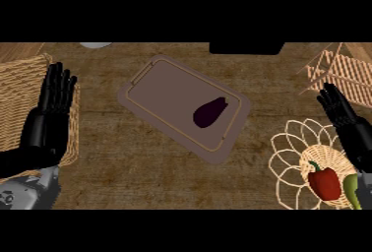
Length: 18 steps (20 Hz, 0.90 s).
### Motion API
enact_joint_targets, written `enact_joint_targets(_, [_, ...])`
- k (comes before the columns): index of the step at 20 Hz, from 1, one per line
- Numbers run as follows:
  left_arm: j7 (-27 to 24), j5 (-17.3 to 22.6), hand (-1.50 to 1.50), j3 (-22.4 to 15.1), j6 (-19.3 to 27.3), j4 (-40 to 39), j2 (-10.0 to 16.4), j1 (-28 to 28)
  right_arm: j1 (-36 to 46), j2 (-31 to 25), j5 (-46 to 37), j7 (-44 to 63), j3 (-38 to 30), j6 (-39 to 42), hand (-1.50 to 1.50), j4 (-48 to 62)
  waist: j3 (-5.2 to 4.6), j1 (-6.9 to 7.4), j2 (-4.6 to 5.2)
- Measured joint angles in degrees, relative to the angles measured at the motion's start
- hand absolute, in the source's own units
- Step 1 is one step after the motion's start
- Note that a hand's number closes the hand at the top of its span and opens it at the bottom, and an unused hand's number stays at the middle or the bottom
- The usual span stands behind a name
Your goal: Pick the bell pepper from the placemat and place it in the tiered shelf
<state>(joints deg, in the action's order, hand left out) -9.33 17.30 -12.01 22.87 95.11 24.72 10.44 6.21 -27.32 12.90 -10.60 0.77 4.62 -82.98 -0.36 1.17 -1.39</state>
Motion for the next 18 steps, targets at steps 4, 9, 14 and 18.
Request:
enact_joint_targets(4, [1.6, -1.7, 0.0, -1.1, -1.8, -2.0, 0.6, -1.1, -0.3, -2.7, 3.4, 3.7, -4.5, 1.7, -1.5, -1.2, 0.23, -1.1, 0.85])
enact_joint_targets(9, [4.1, -3.0, 0.0, -4.1, -3.1, -5.8, 0.7, -2.4, -1.5, -0.9, 10.8, 6.2, -10.8, 0.1, 1.5, 1.1, 0.83, -3.9, 1.64])
enact_joint_targets(14, [6.2, -3.7, 0.0, -6.8, -4.4, -7.7, 0.0, -2.8, -6.7, -4.0, -1.0, 1.6, -15.8, -13.4, -1.5, 7.1, 0.46, -3.93, 1.98])
enact_joint_targets(18, [7.1, -4.6, 0.0, -7.9, -5.3, -10.6, -1.6, -0.8, -9.0, 0.2, 0.8, -8.5, -21.5, -16.7, -1.5, 10.9, 0.49, -3.06, 1.69])
